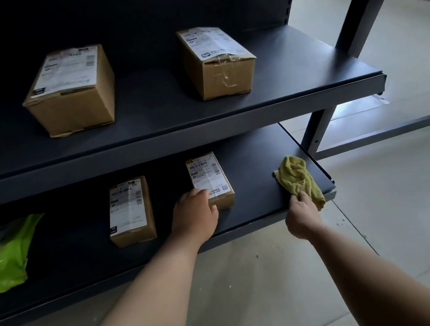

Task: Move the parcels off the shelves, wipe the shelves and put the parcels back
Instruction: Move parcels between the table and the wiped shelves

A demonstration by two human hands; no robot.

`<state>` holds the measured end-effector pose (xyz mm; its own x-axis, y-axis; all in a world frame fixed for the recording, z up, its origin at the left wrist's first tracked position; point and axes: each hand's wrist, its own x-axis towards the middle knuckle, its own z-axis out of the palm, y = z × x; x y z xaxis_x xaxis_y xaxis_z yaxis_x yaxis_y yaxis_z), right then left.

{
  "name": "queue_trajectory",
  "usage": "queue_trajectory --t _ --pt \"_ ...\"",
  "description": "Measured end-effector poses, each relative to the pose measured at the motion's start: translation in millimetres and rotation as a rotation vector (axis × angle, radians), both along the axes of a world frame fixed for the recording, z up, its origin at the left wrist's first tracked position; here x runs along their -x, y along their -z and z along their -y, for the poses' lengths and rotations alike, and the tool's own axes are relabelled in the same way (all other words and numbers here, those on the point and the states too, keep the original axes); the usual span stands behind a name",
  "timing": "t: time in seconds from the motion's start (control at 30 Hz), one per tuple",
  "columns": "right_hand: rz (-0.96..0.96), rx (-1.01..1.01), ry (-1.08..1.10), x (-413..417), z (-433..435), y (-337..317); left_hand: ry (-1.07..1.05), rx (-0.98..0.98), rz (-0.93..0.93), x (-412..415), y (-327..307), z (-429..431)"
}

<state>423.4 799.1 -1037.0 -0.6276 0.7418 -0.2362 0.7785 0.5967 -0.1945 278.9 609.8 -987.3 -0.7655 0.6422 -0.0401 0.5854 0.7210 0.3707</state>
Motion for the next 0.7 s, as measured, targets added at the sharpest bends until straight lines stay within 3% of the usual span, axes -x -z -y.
queue_trajectory --t 0.13,0.3,0.57,0.7 --pt "-0.290 -0.067 0.077 -11 -1 -17 -0.001 0.017 0.016 1 -2 -3" --pt "-0.624 0.120 0.390 -36 6 -69 0.016 -0.007 0.114 -17 -21 -4" --pt "-0.774 0.405 0.334 -77 27 -205 0.128 -0.108 0.427 -71 -137 -17" --pt "-0.787 0.544 0.301 -93 41 -275 0.229 -0.032 0.517 -94 -209 -17"
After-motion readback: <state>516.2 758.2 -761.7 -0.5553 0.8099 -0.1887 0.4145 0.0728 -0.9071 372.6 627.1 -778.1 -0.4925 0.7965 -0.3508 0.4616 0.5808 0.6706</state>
